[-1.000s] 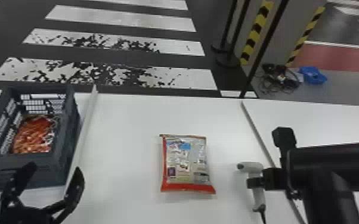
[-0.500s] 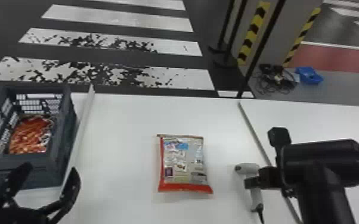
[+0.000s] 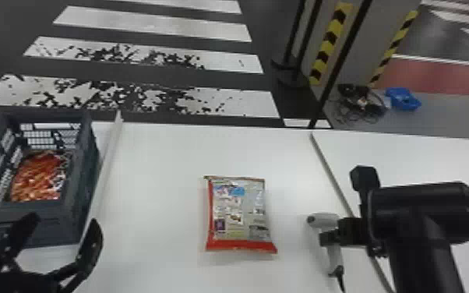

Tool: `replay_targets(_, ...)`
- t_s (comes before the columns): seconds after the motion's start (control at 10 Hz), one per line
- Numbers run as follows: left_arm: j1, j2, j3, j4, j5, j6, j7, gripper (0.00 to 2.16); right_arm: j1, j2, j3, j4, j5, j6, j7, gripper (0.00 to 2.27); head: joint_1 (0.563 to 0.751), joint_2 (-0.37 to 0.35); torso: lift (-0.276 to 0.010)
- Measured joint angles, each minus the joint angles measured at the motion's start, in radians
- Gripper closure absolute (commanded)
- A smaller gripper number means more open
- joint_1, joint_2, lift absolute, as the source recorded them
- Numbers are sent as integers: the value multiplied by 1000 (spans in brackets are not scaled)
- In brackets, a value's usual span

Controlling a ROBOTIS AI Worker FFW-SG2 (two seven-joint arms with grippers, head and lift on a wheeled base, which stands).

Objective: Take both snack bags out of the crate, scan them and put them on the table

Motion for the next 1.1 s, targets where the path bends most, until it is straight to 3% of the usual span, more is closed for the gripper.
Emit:
replay_targets(0.1,0,0,0,0,0,0,0,80,0,1,-1,0,0,0,-10,56,695,-193,-94)
replay_targets(0.8,1,0,0,0,0,-1,0,80,0,5,-15,-7,-26,0,-44,16,695,-197,-94)
replay_targets(1.1,1,0,2,0,0,2,0,80,15,14,-20,-75,-37,0,-47,19,695,-191,-94)
